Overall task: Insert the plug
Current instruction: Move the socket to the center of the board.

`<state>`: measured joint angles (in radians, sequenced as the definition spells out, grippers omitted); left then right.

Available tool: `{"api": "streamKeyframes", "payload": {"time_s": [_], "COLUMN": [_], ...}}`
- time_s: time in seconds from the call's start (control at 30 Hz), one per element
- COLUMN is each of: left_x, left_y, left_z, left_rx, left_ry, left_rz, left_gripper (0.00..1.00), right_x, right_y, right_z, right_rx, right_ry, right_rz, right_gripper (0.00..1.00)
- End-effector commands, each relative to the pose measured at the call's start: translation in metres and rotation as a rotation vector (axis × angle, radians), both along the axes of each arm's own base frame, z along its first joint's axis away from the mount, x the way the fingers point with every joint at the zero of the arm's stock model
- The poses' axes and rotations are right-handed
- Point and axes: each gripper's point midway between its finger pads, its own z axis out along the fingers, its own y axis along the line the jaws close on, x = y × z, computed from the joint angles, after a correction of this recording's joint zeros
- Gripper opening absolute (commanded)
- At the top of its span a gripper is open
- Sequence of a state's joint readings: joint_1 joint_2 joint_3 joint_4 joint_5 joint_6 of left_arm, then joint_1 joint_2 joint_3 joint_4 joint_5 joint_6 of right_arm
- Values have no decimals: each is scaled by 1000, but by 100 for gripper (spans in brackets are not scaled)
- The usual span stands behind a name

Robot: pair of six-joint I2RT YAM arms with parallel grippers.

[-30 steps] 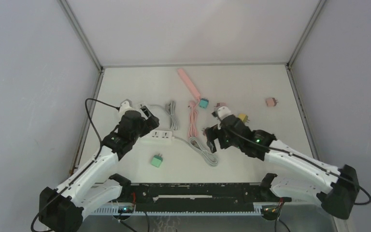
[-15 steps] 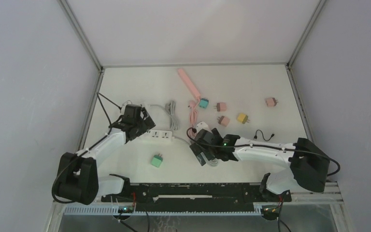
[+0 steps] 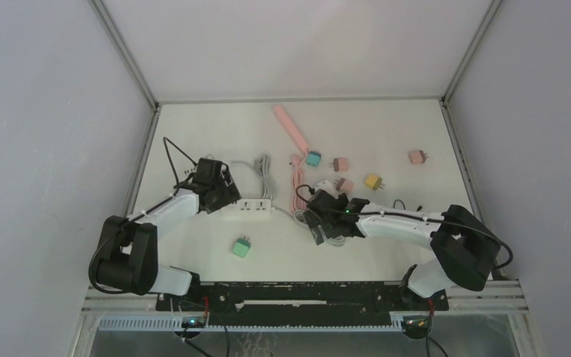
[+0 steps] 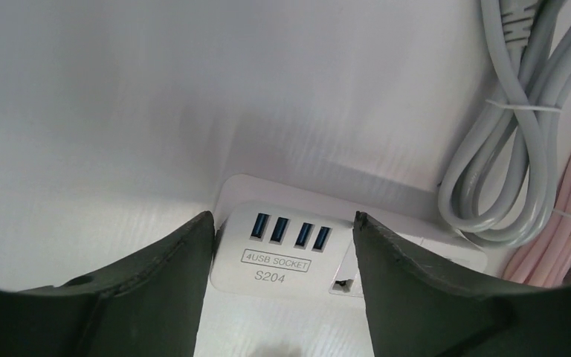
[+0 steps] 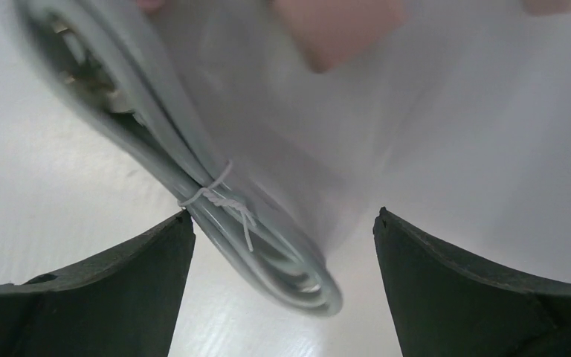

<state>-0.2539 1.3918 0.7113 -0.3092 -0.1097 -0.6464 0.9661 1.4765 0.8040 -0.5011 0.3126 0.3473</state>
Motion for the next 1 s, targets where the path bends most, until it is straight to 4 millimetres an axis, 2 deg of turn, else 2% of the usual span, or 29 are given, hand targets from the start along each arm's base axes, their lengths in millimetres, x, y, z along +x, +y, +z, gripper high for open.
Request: {"api": "streamKeyframes", "payload": {"time_s": [0.0,0.17,0.37,0.47,0.6,0.67,0.73,0.9,0.97], "left_x": [-14,-28,-44,-56,-71,-77,-79,-64,-57], "left_y": [-28,-53,-88,-106,-128,-130,-122,-92,-92], "left_z": [-1,3,-5,-5,8,14,19,47,57], "left_rx": [-103,-128,-172,-197,-230,-225,-182,20,77], "left_ry": [17,21,65,78,57,50,35,-69,-105], "left_rz": [-115,-194,-261,-301,-359,-376,-380,-422,-486], "left_gripper": [70,62,61,60,61,63,67,78,82], "right_x": [20,37,55,56,43,34,26,13,9], "right_y": [-25,-61,-88,-90,-82,-79,-79,-81,-80], "right_z": [14,23,30,40,51,54,55,55,55], "right_rx": [51,102,162,178,242,279,313,394,425], "right_ry": [-30,-29,-38,-58,-55,-41,-24,-14,-1], "right_rz": [-163,-315,-410,-407,-390,-402,-431,-507,-523], "right_gripper": [95,94,94,94,94,94,94,94,94]}}
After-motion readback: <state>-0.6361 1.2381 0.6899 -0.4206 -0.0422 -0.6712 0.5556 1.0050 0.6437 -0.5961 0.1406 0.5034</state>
